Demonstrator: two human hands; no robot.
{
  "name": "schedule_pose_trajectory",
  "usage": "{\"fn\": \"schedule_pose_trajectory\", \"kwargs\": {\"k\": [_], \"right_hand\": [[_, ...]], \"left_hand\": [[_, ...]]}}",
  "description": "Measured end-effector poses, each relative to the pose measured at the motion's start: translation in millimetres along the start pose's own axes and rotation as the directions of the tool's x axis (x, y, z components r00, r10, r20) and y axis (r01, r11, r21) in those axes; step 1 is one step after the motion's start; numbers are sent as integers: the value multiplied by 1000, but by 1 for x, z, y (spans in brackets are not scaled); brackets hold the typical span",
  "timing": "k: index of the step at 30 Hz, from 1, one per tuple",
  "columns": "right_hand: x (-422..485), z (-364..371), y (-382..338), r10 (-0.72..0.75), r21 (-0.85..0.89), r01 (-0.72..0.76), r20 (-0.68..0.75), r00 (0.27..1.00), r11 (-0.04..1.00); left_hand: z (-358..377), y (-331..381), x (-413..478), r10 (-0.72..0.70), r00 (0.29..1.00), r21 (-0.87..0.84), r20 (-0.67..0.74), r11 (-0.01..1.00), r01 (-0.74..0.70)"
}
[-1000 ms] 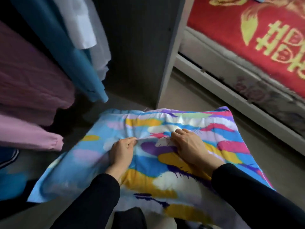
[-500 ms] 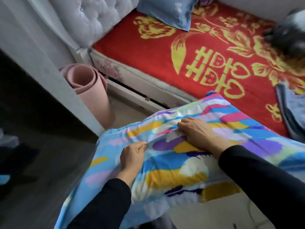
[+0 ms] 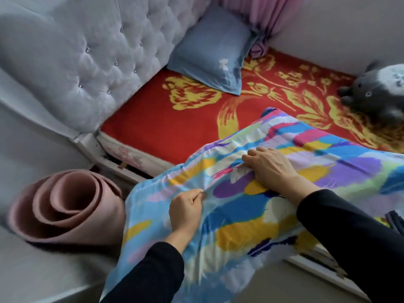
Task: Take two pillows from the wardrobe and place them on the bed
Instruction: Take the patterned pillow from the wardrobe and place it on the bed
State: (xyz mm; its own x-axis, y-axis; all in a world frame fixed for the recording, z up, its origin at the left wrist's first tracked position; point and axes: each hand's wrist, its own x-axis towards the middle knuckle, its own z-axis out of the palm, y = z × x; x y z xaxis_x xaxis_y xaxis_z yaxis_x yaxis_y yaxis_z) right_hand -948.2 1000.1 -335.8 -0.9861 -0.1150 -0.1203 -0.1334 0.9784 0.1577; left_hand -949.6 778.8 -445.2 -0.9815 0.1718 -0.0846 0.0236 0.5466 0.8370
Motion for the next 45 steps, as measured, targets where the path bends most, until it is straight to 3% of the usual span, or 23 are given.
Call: {"fn": "schedule_pose_trajectory", "kwargs": {"k": [4, 8, 16, 21, 25, 31, 34, 39, 42, 45], "right_hand": [[76, -8, 34, 64, 56, -62, -39, 997, 997], [159, 1, 69, 111, 111, -104, -59, 992, 988], [322, 61, 118, 114, 203, -109, -10, 993, 973], [371, 112, 133, 150, 241, -169, 94, 984, 956], [363, 157, 135, 292, 316, -331, 166, 942, 889], [334, 190, 116, 525, 529, -584, 277, 805, 616], [314, 196, 82, 593, 575, -707, 419, 687, 412], [277, 209, 27, 648, 486, -873, 653, 392, 38], [264, 217, 5, 648, 457, -874, 719, 254, -165], [260, 225, -8, 612, 428, -855, 771, 176, -293]], "left_hand": [[0, 21, 82, 36, 993, -30, -111, 999, -40], [5, 33, 171, 34, 990, -34, -136, 999, -39], [36, 27, 314, -110, 983, -19, -145, 994, 109], [65, 10, 356, -153, 988, 120, 2, 981, 152], [93, -10, 360, -166, 968, 272, 186, 956, 111], [114, -31, 386, -120, 895, 435, 429, 896, -88], [104, -46, 407, -102, 912, 477, 398, 872, -111], [80, -71, 450, -187, 916, 594, 354, 801, -66], [71, -84, 472, -243, 917, 633, 315, 774, -13], [66, -99, 490, -325, 888, 656, 326, 754, 36]]}}
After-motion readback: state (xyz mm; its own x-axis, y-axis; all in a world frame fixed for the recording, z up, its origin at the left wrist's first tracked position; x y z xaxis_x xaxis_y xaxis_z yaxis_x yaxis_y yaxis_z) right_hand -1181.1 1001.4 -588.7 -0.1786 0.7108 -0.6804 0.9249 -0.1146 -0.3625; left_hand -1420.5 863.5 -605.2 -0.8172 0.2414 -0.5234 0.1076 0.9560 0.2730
